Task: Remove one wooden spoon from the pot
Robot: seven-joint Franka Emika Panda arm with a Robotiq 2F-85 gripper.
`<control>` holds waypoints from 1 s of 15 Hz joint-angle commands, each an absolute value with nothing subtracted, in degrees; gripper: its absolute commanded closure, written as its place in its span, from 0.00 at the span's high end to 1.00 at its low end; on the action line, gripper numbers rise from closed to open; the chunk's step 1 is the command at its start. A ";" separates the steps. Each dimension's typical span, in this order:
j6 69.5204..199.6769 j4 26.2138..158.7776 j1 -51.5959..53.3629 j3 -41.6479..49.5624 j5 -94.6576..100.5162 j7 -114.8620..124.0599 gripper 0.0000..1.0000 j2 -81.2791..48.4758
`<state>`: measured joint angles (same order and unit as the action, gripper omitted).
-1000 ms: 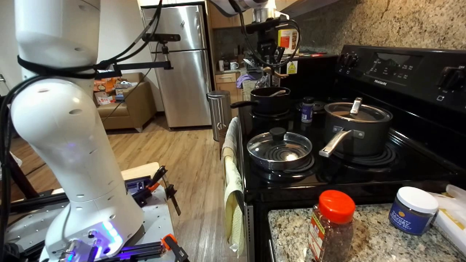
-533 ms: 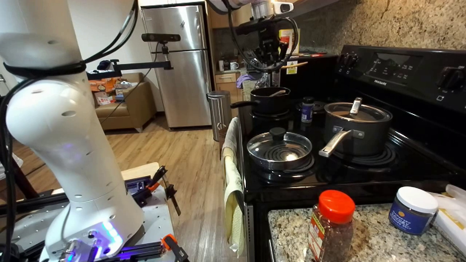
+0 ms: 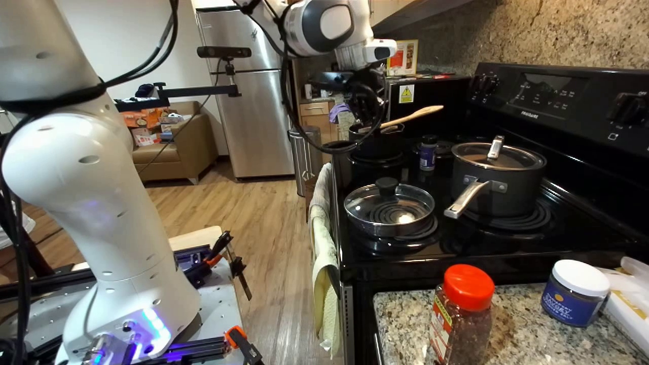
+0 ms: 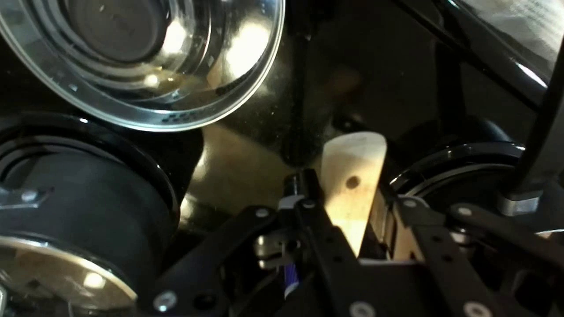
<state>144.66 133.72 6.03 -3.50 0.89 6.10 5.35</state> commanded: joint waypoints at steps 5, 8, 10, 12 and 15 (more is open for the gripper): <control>158.31 143.79 5.16 -4.62 -2.58 15.43 0.09 5.41; 153.67 143.74 4.54 -5.63 1.59 23.76 0.09 4.64; 152.06 142.86 5.40 -5.91 0.68 25.31 0.09 3.11; 152.74 142.18 6.31 -6.13 -2.52 23.22 0.09 1.14; 156.95 141.94 6.71 -6.57 -3.32 23.55 0.09 -1.85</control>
<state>153.89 143.08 6.48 -5.88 -1.68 22.86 1.34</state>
